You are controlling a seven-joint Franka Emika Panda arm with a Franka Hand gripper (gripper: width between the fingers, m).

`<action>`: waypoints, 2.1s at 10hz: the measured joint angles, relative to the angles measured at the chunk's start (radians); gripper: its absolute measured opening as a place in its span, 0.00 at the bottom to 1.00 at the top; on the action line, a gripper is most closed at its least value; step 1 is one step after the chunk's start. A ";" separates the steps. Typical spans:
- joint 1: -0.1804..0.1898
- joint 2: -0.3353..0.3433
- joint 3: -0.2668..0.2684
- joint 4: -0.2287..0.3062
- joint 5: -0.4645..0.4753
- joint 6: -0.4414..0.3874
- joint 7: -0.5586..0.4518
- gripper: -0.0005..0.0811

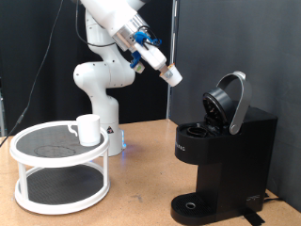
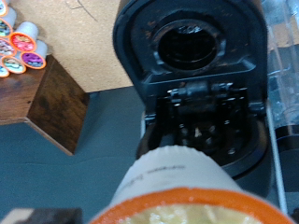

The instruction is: Make a cup of coffee with the keurig machine

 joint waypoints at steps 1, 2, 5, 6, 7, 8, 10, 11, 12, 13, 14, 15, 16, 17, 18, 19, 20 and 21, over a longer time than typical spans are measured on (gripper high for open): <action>0.000 0.000 0.009 0.002 -0.002 0.009 0.013 0.48; -0.001 0.001 0.015 0.002 -0.003 0.011 0.020 0.48; -0.001 0.004 0.013 -0.002 -0.006 -0.002 0.016 0.48; 0.000 0.008 0.020 -0.005 -0.010 0.001 0.016 0.48; 0.000 0.015 0.033 -0.009 -0.013 0.015 0.016 0.48; 0.000 0.024 0.052 -0.016 -0.017 0.041 0.016 0.48; 0.001 0.045 0.093 -0.032 -0.029 0.096 0.018 0.48; 0.001 0.055 0.110 -0.041 -0.035 0.116 0.020 0.48; 0.001 0.063 0.124 -0.053 -0.039 0.140 0.020 0.48; 0.001 0.070 0.137 -0.067 -0.041 0.168 0.021 0.48; 0.001 0.081 0.150 -0.080 -0.041 0.196 0.021 0.48; 0.001 0.091 0.162 -0.092 -0.040 0.225 0.021 0.48; 0.001 0.102 0.173 -0.101 -0.037 0.249 0.021 0.48; 0.002 0.114 0.182 -0.106 -0.025 0.264 0.019 0.48; 0.004 0.122 0.191 -0.110 -0.014 0.279 0.016 0.48; 0.004 0.131 0.200 -0.112 -0.005 0.287 0.015 0.48; 0.005 0.138 0.207 -0.115 -0.002 0.292 0.015 0.48; 0.005 0.141 0.212 -0.121 -0.002 0.300 0.015 0.48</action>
